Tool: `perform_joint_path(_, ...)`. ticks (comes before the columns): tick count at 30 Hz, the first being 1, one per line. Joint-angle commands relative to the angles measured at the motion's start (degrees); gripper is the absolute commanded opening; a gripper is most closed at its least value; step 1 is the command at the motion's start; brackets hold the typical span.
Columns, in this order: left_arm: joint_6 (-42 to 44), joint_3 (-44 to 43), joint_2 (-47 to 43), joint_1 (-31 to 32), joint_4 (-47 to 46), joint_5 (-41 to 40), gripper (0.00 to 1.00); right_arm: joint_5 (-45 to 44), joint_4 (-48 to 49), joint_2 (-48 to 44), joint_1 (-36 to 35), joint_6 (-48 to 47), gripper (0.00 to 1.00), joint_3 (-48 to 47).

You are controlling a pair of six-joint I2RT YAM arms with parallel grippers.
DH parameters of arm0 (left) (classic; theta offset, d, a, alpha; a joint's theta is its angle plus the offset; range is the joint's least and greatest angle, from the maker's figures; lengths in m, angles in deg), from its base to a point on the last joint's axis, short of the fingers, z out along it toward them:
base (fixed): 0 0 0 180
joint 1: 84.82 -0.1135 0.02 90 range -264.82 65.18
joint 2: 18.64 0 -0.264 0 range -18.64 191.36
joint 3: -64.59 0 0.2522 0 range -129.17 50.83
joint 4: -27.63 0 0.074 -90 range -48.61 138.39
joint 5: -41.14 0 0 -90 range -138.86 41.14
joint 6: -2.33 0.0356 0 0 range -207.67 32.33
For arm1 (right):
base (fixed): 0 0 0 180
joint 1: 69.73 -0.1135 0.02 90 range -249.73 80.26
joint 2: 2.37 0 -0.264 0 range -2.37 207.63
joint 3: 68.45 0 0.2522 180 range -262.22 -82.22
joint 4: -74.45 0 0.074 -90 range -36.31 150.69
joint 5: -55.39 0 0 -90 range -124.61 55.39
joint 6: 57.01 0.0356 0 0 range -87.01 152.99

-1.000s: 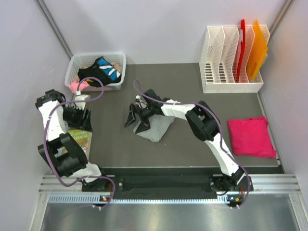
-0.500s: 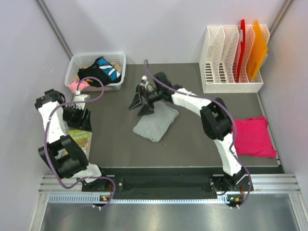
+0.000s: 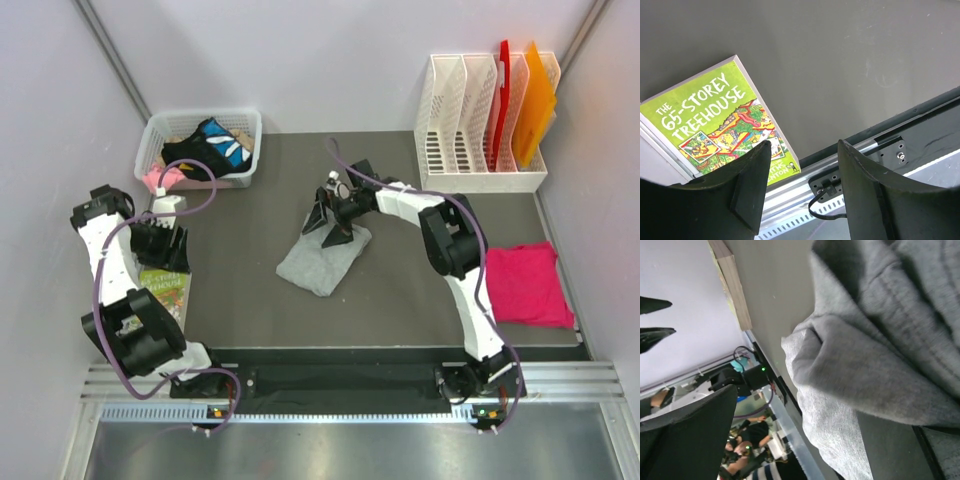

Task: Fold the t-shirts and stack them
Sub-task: Smooth out wrinkles on the folded tshirt

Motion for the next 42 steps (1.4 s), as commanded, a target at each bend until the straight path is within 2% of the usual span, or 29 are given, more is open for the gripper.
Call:
perform_joint_path(1, 0.7, -0.7, -1.6, -0.2, 9.6, 0.8, 0.61, -2.9, -7.7, -0.1, -1.2, -7.3, 1.0, 0.2)
perform_joint_path(9, -0.6, -3.4, 0.2, -0.1, 9.5, 5.0, 0.62, -6.3, -10.7, -9.6, 0.9, -9.7, 1.0, -0.8)
perform_joint_path(12, -1.6, -4.0, 0.7, 0.6, 9.5, 5.7, 0.63, -10.2, -13.1, -10.4, 3.3, -11.1, 1.0, -2.1)
perform_joint_path(15, -2.2, -3.9, 0.4, 2.4, 9.5, 6.2, 0.64, -10.4, -13.6, -9.4, 5.8, -11.5, 1.0, -2.5)
perform_joint_path(31, -15.2, -7.9, 4.0, 24.8, 4.4, 3.7, 0.65, -13.3, -16.0, -3.3, 10.1, -16.2, 1.0, -2.0)
perform_joint_path(42, -21.6, -12.2, 10.8, 41.0, -0.2, 3.5, 0.65, -14.6, -6.2, -11.7, 7.1, -12.5, 1.0, 16.3)
